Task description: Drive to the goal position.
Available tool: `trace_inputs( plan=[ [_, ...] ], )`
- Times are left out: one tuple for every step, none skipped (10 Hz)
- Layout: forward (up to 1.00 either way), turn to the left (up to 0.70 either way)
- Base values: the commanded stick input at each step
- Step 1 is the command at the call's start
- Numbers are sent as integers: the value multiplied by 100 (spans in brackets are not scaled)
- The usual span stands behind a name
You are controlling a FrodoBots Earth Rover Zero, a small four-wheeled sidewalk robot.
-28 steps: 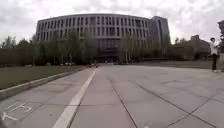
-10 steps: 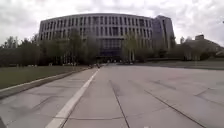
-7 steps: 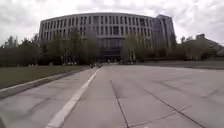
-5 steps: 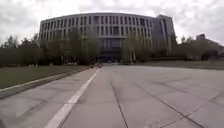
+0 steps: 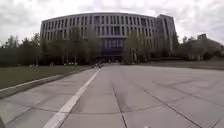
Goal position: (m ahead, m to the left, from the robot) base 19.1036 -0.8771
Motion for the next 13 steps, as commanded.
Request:
trace_inputs(
  plan=[
    [70, 0],
    [70, 0],
    [70, 0],
    [70, 0],
    [70, 0],
    [70, 0],
    [70, 0],
    [70, 0],
    [70, 0],
    [70, 0],
    [70, 0],
    [70, 0],
    [70, 0]
  ],
)
